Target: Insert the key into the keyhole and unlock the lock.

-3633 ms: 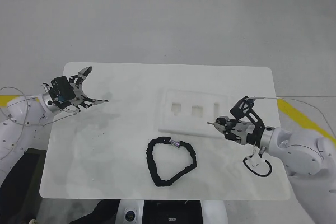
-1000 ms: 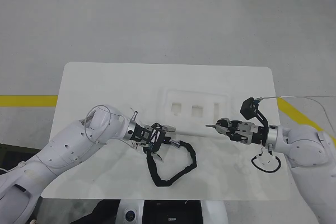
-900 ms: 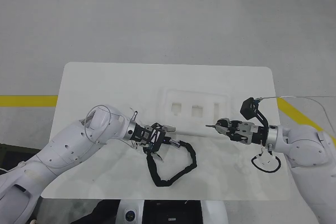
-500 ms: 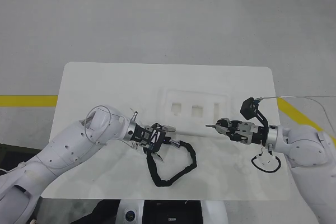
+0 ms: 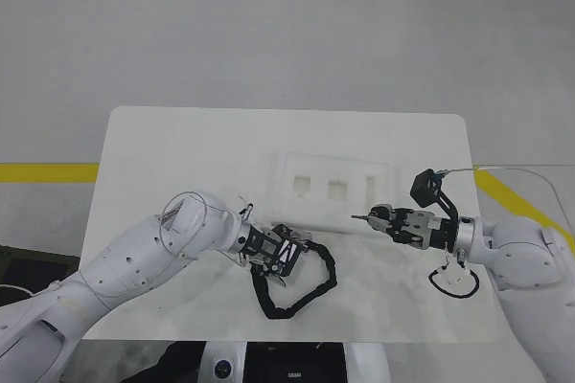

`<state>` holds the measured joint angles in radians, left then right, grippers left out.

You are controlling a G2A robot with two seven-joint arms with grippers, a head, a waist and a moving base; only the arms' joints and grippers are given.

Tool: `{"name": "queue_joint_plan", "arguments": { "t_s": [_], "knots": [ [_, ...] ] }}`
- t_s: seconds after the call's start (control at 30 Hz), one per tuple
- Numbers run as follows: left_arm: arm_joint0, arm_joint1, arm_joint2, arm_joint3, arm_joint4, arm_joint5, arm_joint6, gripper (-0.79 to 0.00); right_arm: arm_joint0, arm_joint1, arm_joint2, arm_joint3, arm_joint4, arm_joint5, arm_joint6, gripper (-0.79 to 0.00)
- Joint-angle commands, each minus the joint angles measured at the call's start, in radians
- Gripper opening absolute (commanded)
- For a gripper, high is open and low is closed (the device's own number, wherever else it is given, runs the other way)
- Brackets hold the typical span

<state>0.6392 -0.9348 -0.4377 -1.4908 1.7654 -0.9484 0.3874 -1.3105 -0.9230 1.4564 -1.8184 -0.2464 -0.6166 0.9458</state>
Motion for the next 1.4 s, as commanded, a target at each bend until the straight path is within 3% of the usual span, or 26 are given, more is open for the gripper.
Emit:
{"name": "queue_joint_plan", "arguments": {
  "t_s": [0.0, 0.43, 0.6, 0.83, 1.03, 1.37],
  "knots": [
    [-0.003, -0.008, 0.002, 0.008, -0.004, -0.005, -0.018, 0.000, -0.002, 0.002, 0.002, -0.001, 0.002, -0.001, 0.000, -0.785],
    [0.011, -0.036, -0.013, -0.011, -0.018, -0.010, -0.217, 0.000, 0.004, 0.012, -0.008, 0.002, 0.012, -0.006, 0.006, -0.785],
    [0.020, -0.043, -0.025, -0.035, -0.036, -0.030, -0.317, -0.052, 0.002, 0.015, -0.008, 0.001, 0.015, -0.001, 0.006, -0.785],
    [0.040, -0.047, -0.050, -0.085, -0.074, -0.055, -0.442, -0.068, 0.006, 0.020, -0.016, 0.001, 0.018, 0.002, 0.007, -0.785],
    [0.058, -0.052, -0.081, -0.100, -0.137, -0.054, -0.546, -0.175, 0.012, 0.023, -0.025, 0.003, 0.020, 0.005, 0.006, -0.785],
    [0.058, -0.066, -0.095, -0.101, -0.214, -0.064, -0.646, -0.259, 0.023, 0.027, -0.039, 0.011, 0.026, 0.008, 0.004, -0.785]
  ]
}}
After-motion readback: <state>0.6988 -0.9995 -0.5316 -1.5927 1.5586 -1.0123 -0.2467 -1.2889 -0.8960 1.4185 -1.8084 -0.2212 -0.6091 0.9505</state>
